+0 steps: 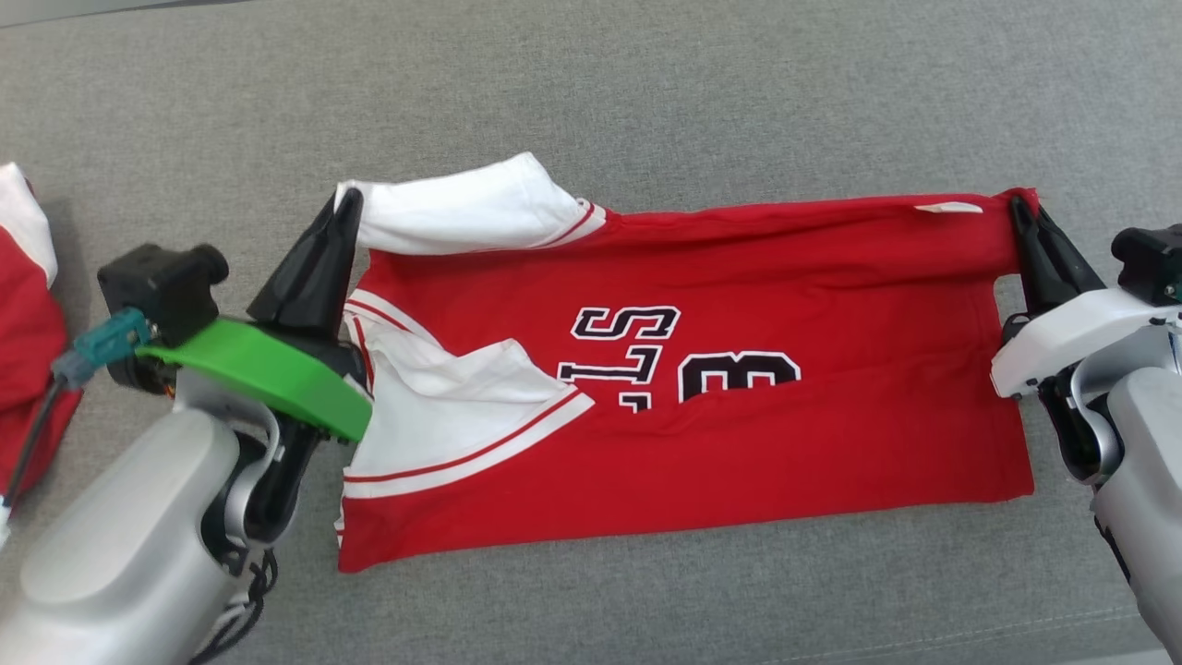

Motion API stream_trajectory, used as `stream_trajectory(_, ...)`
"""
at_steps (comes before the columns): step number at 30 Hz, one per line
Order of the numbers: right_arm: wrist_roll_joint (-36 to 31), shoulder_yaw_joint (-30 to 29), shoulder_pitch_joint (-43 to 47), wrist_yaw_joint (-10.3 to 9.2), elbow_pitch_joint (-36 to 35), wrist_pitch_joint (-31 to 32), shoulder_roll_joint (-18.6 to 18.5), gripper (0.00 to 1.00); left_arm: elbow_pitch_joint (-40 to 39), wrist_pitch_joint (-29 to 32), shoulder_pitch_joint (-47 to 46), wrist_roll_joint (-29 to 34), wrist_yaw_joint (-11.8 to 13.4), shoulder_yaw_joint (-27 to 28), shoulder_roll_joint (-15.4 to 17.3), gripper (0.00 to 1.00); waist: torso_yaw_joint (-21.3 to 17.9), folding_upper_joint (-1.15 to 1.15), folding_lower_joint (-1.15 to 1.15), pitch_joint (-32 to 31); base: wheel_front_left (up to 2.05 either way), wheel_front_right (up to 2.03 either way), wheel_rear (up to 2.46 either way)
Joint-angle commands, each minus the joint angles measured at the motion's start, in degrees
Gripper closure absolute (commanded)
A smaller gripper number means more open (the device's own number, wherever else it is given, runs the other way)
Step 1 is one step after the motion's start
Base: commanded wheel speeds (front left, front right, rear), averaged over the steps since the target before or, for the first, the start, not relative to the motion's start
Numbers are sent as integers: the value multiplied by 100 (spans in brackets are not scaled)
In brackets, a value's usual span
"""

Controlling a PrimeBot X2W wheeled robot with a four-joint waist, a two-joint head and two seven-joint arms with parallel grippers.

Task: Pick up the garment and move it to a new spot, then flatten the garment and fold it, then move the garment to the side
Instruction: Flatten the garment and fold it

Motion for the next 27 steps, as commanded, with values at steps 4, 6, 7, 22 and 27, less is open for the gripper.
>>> stream_trajectory(4,-144,-387,422,-11,-267,-15,63,100,-411,-18,722,292,122,309,-106,100,146,0,0,-128,0,0,0)
stream_trajectory(6,-197,-530,612,-11,-392,-15,110,100,-506,-19,985,385,136,356,-176,100,179,0,0,-171,0,0,0)
stream_trajectory(7,-212,-599,702,-11,-444,-15,128,100,-530,-19,1085,423,149,387,-206,100,194,0,0,-192,0,0,0)
stream_trajectory(22,-178,-1233,1995,-11,-1292,-16,461,0,-460,-20,2651,1026,217,1313,-851,0,175,0,0,-410,0,0,0)
stream_trajectory(27,-109,-1261,2149,-11,-1564,-16,417,0,-501,-20,2853,1437,115,1913,-1128,0,149,0,0,-459,0,0,0)
